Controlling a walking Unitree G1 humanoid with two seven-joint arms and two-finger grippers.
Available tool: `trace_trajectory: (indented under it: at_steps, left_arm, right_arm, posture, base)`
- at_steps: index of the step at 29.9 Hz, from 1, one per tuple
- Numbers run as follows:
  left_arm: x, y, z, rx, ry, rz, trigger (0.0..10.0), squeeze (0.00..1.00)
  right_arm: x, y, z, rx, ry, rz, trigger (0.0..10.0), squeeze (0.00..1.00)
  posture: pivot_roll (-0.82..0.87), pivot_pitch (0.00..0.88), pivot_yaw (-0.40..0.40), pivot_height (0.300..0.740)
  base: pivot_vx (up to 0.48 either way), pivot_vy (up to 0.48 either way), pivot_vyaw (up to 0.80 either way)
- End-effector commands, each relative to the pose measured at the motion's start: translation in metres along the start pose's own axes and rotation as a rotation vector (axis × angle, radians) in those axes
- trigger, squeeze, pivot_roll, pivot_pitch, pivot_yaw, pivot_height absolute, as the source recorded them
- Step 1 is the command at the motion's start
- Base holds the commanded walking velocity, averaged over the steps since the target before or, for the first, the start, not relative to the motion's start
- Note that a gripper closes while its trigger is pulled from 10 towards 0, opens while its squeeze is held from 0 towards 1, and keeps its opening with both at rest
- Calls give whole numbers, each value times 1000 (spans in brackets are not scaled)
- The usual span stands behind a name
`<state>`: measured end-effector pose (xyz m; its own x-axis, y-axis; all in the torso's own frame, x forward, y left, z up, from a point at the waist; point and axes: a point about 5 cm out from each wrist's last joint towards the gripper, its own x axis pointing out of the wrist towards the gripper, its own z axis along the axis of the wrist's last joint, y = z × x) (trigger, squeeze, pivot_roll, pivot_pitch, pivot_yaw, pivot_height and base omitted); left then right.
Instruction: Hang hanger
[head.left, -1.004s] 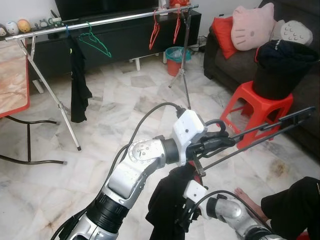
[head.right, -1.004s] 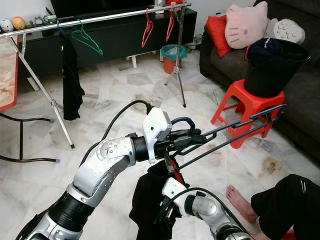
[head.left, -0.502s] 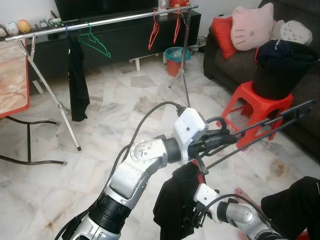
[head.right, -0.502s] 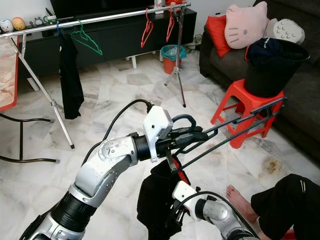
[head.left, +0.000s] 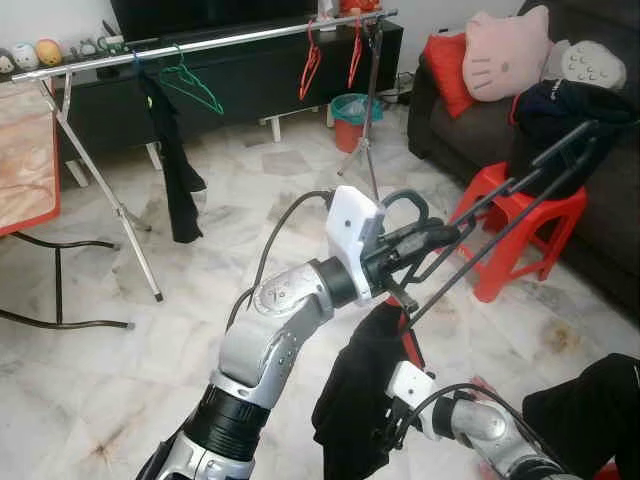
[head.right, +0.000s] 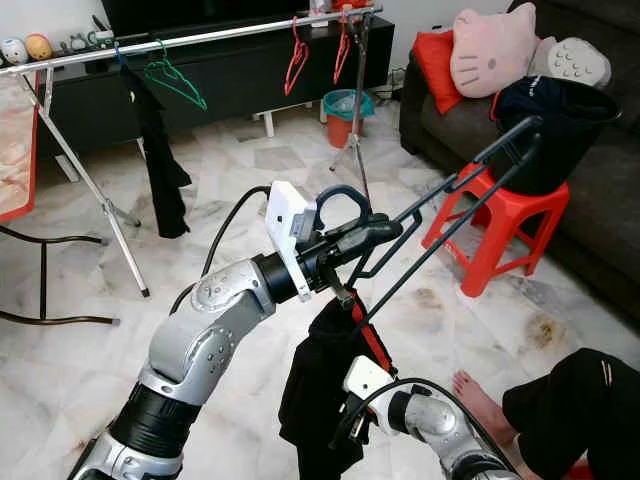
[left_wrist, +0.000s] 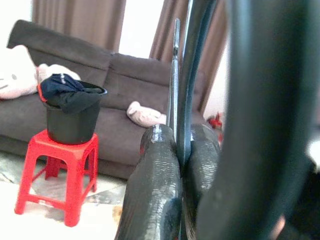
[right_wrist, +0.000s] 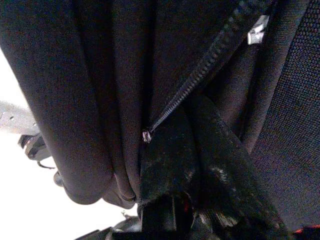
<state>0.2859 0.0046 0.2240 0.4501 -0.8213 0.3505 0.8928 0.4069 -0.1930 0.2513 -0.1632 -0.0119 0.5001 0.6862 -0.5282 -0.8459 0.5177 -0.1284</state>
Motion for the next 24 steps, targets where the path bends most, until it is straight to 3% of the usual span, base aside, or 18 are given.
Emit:
trace_trajectory:
  at_steps: [1, 5, 10, 14, 17, 18, 21, 23, 24]
  left_arm:
    - [1, -1, 10, -52, -67, 19, 10000, 0]
    - [0, 9, 12, -153, -133, 131, 10000, 0]
    - [-6, 36, 18, -225, -250, 417, 10000, 0]
    - [-8, 39, 18, -183, -248, 481, 10000, 0]
    - [-9, 40, 18, -143, -242, 522, 10000, 0]
    - [-9, 40, 18, -103, -222, 529, 10000, 0]
    - [-9, 43, 16, -32, -189, 547, 10000, 0]
    - [-9, 44, 17, -28, -191, 557, 10000, 0]
    - [-10, 47, 17, -8, -191, 577, 10000, 0]
  right_arm:
    - [2, -1, 3, -3, -8, 2, 0, 0]
    - [5, -4, 11, -11, -35, 7, 0, 0]
    - [22, -6, 35, -38, -89, -8, 0, 0]
    - [25, -12, 44, -45, -122, -47, 0, 0]
    - [20, -29, 57, -52, -180, -133, 0, 0]
    - [12, -44, 69, -46, -248, -199, 0, 0]
    - [0, -66, 99, -58, -396, -262, 0, 0]
    - [-1, -68, 110, -70, -438, -265, 0, 0]
    - [-2, -67, 129, -88, -512, -242, 0, 0]
  posture:
    - [-44, 26, 3, 740]
    - [-45, 27, 2, 740]
    - [-45, 29, 2, 740]
    - [-45, 29, 0, 740]
    - [-45, 29, 0, 740]
    - [-45, 29, 0, 740]
    - [-51, 28, 1, 740]
    - [-51, 28, 1, 740]
    - [-51, 28, 1, 740]
  base:
    - [0, 0, 0]
    - [0, 0, 0]
    - [0, 0, 0]
    - [0, 0, 0]
    - [0, 0, 0]
    - [0, 0, 0]
    - [0, 0, 0]
    - [0, 0, 0]
    - [0, 0, 0]
